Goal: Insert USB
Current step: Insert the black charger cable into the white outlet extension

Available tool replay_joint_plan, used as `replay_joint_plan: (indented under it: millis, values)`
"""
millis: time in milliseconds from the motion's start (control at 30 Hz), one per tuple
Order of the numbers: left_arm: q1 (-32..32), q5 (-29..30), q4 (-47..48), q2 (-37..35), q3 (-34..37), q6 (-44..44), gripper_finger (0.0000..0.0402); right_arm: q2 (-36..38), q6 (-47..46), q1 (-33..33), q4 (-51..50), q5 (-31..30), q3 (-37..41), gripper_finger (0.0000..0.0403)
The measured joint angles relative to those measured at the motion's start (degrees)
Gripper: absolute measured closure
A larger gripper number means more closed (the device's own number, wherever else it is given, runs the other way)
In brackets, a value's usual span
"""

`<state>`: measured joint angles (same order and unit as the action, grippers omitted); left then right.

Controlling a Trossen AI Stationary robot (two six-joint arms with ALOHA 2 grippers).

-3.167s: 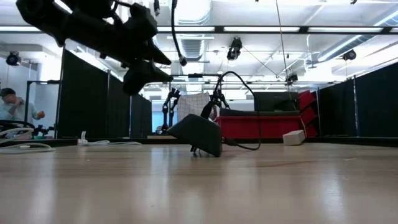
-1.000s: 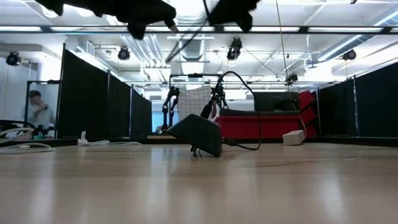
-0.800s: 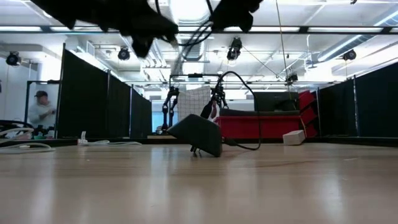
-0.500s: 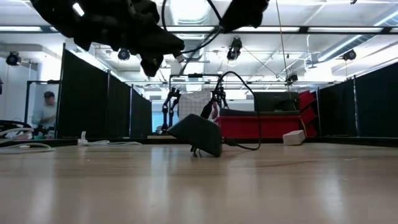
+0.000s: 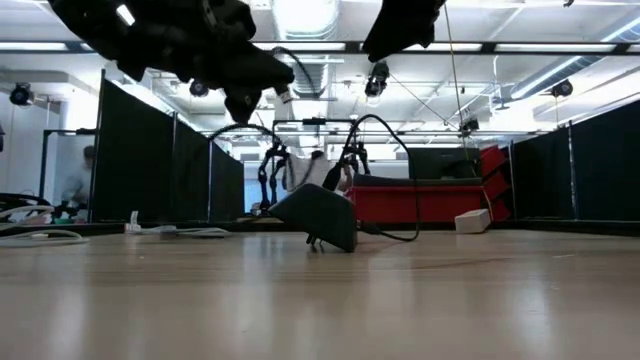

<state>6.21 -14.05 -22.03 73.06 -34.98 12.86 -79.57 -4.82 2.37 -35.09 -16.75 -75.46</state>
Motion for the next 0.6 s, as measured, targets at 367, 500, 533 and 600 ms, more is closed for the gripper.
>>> replay_joint_plan:
  millis: [367,500,533,600]
  values:
    - [1.9,24.4,3.2,-1.2,0.0,-2.2,0.0385,-3.9,-4.2,-2.3,8.5,0.3,3.9,0.0233]
    - [1.7,35.7,6.8,-1.2,0.0,-4.3,0.0385,-5.1,-3.7,-2.7,17.6,0.3,5.8,0.0235]
    - [1.6,37.3,7.6,-1.2,0.0,-4.5,0.0385,-5.6,-3.7,-2.6,20.2,0.2,6.2,0.0236]
    - [1.4,39.7,8.5,-1.2,0.0,-4.7,0.0385,-6.3,-3.1,-2.7,24.7,0.1,6.8,0.024]
